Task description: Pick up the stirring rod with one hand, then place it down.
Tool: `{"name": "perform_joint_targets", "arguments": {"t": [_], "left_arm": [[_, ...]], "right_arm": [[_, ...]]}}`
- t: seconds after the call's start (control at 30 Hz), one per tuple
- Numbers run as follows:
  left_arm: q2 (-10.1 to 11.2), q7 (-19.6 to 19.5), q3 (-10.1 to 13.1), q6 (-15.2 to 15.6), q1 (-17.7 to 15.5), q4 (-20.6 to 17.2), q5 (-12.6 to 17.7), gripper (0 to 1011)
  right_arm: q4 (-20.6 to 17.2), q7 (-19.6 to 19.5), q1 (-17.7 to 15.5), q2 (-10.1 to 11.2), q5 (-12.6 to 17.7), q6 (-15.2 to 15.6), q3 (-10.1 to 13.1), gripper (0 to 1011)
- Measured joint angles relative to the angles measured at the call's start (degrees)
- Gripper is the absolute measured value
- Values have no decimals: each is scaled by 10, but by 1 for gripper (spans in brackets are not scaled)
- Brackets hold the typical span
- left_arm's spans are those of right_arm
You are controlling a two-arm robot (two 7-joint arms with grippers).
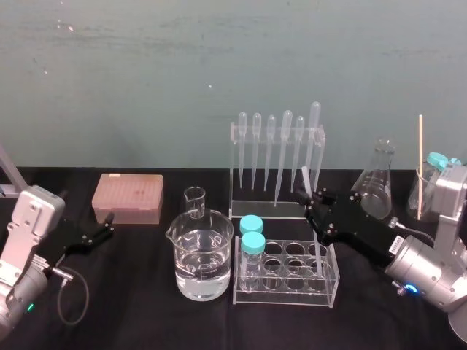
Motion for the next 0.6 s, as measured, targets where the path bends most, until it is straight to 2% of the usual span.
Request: {"name": "perform_joint_targets", "arguments": {"t": [0.37,0.6], "left_arm": [[0,0,0,0,0,0,0,1000],[0,0,0,0,0,0,0,1000]], "right_arm": [[37,8,18,-5,-19,-5,-18,70],[53,8,24,-8,-22,7,-23,70]]}}
